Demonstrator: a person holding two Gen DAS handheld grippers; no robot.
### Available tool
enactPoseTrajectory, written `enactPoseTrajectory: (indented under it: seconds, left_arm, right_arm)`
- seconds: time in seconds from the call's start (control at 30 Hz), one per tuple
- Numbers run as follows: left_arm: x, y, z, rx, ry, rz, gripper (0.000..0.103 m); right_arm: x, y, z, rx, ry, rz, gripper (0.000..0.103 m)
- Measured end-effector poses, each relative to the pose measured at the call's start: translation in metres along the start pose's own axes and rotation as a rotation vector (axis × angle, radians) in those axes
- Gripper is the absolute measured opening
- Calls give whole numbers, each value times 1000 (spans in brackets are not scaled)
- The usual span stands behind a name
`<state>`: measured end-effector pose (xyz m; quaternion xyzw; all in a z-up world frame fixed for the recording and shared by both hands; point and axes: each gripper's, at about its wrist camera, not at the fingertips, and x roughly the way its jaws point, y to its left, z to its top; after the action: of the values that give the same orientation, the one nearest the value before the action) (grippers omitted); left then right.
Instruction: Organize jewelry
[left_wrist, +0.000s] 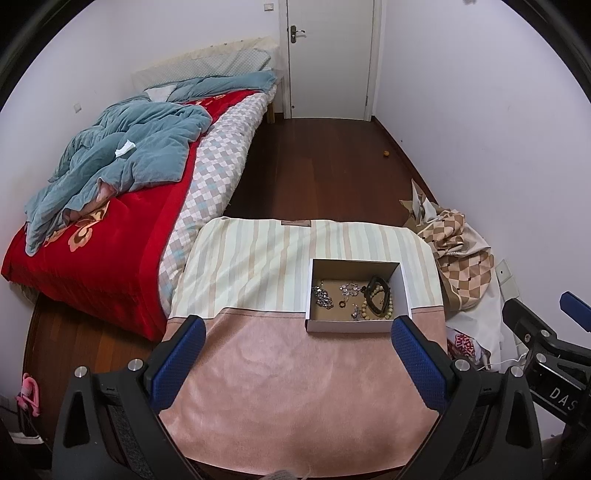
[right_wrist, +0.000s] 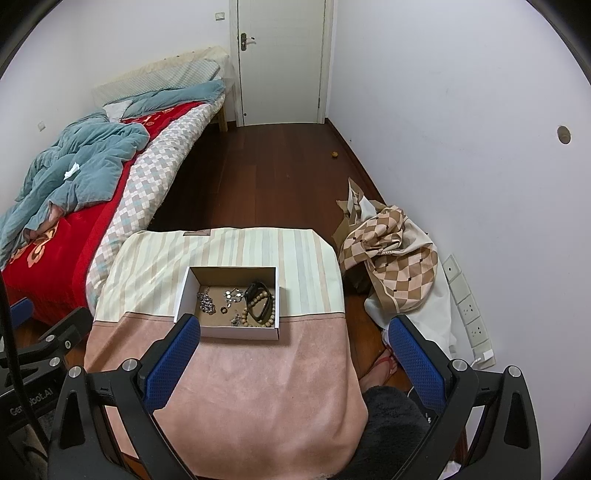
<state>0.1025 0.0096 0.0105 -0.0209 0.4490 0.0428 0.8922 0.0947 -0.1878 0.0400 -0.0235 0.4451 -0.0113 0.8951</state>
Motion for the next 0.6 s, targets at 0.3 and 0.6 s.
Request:
enactPoseTrajectory:
  seconds: [0.3, 0.6]
  left_arm:
    - [0, 1, 0, 4, -1, -2, 103]
    - [0, 2, 0, -2, 4, -2, 103]
  right_arm:
    - [-1, 1, 0, -1, 0, -1, 103]
    - [-3, 2, 2, -7, 2, -3, 103]
